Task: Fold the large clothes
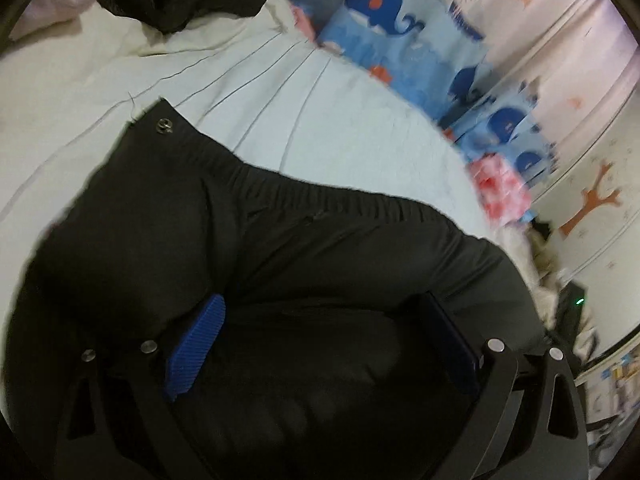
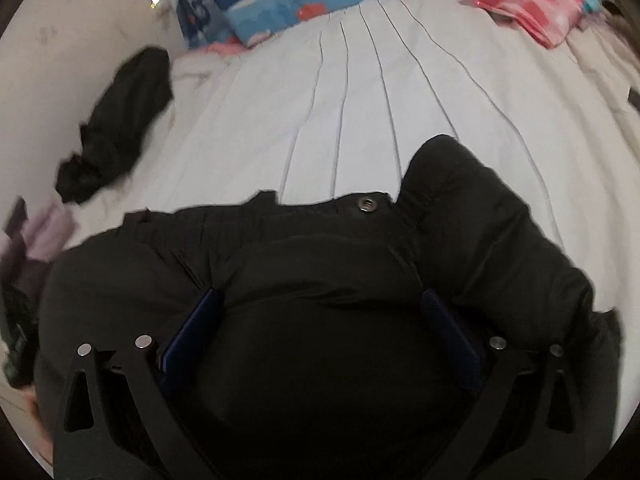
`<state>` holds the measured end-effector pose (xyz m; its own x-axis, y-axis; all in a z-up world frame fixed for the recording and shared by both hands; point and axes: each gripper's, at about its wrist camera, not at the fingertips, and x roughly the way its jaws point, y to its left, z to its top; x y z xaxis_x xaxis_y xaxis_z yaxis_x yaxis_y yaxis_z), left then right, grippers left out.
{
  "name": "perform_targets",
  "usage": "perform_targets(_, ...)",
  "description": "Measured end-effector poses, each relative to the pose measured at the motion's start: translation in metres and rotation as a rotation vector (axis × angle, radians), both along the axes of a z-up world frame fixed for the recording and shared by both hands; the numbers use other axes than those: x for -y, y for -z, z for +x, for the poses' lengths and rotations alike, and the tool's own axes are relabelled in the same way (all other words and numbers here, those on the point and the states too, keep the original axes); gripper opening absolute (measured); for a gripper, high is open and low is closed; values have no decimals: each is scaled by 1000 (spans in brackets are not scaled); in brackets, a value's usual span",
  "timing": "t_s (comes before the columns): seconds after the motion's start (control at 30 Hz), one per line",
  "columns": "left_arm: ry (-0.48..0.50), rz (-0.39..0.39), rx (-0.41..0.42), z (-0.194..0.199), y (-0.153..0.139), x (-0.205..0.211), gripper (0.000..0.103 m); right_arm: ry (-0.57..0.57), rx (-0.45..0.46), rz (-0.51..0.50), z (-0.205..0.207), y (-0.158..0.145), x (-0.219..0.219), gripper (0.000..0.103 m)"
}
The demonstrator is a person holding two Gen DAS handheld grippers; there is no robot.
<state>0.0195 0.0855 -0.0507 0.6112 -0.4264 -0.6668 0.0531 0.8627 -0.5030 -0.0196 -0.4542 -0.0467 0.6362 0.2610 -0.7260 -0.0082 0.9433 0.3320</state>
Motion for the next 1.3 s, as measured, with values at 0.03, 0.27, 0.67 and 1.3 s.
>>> perform_targets(0.03, -26, 4, -5, -2, -9, -3, 92, 26, -5, -37, -1, -7, 1, 96)
perform_targets(0.27, -62, 91, 152, 17, -58, 17, 96, 58, 167, -217, 4, -52, -14, 96)
perform_targets(0.67, -41, 65, -41, 49, 6, 16, 96, 132, -45, -139, 26, 25, 60, 96)
perform_targets(1.3, -123, 117, 52, 15, -8, 4, 96, 182, 119, -140, -24, 4, 76, 96)
